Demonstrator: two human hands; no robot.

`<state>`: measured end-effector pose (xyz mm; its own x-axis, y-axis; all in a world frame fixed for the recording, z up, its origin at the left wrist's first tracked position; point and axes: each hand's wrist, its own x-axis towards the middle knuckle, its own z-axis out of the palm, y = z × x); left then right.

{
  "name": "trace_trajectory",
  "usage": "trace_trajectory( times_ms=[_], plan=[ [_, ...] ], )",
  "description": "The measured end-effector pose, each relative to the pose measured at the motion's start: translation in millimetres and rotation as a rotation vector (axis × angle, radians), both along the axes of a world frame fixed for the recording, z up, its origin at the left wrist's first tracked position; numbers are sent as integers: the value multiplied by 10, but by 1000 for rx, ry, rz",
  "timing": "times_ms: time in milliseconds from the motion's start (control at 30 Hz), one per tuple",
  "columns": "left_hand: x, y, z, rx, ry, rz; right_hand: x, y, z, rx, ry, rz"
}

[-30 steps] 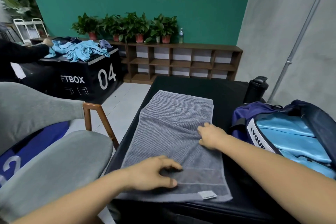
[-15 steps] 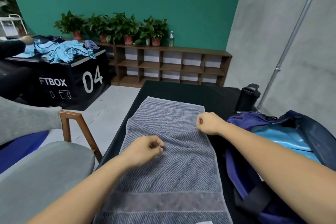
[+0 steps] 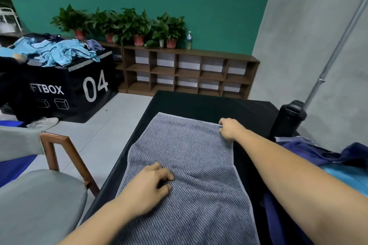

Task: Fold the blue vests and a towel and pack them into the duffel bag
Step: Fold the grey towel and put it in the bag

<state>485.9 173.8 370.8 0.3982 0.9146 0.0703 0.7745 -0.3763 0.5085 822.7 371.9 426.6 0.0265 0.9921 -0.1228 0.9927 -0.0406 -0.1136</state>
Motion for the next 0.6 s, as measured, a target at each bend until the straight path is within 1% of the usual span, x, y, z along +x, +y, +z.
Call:
trace_trajectory(
  times_ms=[100,200,400,467,600],
  plan=[
    [-28,16,-12,-21,-28,-19,10,229,-85,-27,-2,-13],
    [-45,47,-29,-31,-58,-24,0,398,-158,-10,-20,-42],
    [-38,102,-97,-17,-76,-19,-45,668,-100,16,-58,-89],
    [-46,102,-117,-9,-88,-29,-53,727,48,91,-79,-96],
    [-51,105,-133,-15,-82,-27,-74,777,435,377,-10,-98]
  ],
)
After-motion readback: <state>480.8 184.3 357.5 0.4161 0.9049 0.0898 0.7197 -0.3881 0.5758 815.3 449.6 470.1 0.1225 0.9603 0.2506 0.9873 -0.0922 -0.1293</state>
